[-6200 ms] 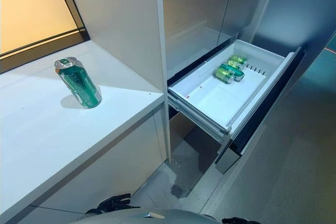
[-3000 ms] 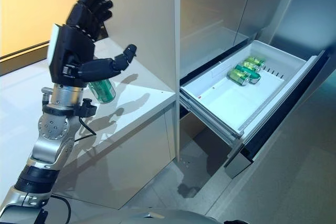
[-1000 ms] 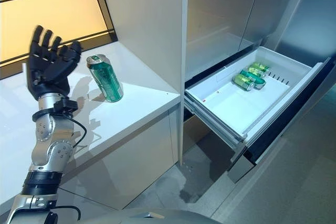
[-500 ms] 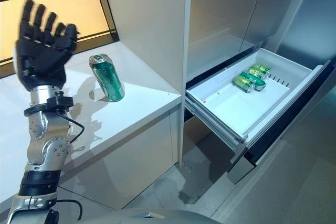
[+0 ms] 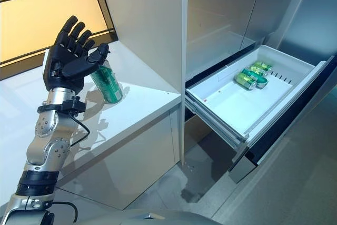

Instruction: Put drinks into fridge and close the fridge

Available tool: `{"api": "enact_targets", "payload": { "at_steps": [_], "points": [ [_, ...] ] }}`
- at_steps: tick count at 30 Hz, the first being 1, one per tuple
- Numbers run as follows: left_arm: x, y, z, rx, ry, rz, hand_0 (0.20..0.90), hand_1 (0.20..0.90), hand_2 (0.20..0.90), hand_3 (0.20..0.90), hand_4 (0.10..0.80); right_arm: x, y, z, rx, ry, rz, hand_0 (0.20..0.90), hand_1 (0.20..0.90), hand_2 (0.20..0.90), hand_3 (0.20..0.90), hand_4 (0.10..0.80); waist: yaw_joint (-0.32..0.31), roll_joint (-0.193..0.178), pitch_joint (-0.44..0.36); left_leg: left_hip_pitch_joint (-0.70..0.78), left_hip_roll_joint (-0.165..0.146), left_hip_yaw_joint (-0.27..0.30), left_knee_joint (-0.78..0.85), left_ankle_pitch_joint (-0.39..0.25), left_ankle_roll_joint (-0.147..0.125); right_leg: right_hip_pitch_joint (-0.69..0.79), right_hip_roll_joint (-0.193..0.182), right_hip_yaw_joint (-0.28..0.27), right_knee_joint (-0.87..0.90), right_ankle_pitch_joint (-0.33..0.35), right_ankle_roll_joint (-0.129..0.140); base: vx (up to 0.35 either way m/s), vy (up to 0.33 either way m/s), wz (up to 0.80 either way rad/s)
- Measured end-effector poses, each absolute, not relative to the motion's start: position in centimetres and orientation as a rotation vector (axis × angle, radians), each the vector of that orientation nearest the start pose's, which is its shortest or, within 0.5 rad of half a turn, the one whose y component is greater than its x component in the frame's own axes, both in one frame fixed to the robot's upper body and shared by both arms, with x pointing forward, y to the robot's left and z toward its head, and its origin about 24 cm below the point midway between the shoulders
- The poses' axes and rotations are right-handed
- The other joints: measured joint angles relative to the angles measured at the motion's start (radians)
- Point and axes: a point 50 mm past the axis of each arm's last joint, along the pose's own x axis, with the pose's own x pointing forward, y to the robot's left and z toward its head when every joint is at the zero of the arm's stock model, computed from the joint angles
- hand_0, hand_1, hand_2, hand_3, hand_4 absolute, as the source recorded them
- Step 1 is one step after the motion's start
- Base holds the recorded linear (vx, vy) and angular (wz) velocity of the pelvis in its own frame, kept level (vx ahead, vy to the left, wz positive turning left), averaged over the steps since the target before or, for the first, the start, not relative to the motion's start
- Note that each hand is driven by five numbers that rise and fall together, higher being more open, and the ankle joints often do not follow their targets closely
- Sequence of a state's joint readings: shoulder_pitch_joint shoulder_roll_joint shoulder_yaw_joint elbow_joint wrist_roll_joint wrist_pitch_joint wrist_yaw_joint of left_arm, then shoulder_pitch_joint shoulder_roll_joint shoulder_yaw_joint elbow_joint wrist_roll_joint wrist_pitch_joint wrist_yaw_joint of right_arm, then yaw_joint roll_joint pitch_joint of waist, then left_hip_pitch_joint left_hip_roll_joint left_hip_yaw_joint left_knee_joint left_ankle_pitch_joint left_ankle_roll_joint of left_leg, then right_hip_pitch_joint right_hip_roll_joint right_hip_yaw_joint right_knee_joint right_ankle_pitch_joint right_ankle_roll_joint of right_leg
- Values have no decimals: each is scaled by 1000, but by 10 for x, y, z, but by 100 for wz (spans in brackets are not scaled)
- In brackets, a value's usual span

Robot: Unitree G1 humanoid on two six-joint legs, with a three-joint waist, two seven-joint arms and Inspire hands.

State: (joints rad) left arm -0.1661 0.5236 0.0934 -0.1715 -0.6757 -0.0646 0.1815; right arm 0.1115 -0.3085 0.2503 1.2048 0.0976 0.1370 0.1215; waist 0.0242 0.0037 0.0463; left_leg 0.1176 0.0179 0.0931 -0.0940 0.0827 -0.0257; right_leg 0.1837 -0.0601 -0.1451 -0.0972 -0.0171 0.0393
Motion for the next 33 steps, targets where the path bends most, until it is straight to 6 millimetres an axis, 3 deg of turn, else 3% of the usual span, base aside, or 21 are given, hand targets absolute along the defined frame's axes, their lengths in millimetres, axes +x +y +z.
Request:
{"api": "enact_targets", "payload": {
  "at_steps": [13, 23, 33],
  "points": [
    [272, 249, 154, -144, -358, 182, 900, 900, 900, 900, 800, 32, -250, -165, -236, 1494, 34, 900, 900, 900, 900, 800, 0, 8, 1, 0, 0, 0, 0, 0, 0, -1, 0, 0, 0, 0, 0, 0, 0, 0],
    [261, 249, 175, -175, -586, 180, 900, 900, 900, 900, 800, 33, -247, -166, -228, 1483, 42, 900, 900, 900, 900, 800, 0, -4, 13, 0, 0, 0, 0, 0, 0, -1, 0, 0, 0, 0, 0, 0, 0, 0],
    [261, 247, 176, -135, -570, 189, 900, 900, 900, 900, 800, 33, -246, -166, -227, 1476, 45, 900, 900, 900, 900, 800, 1, -8, 16, 0, 0, 0, 0, 0, 0, -1, 0, 0, 0, 0, 0, 0, 0, 0]
  ]
}}
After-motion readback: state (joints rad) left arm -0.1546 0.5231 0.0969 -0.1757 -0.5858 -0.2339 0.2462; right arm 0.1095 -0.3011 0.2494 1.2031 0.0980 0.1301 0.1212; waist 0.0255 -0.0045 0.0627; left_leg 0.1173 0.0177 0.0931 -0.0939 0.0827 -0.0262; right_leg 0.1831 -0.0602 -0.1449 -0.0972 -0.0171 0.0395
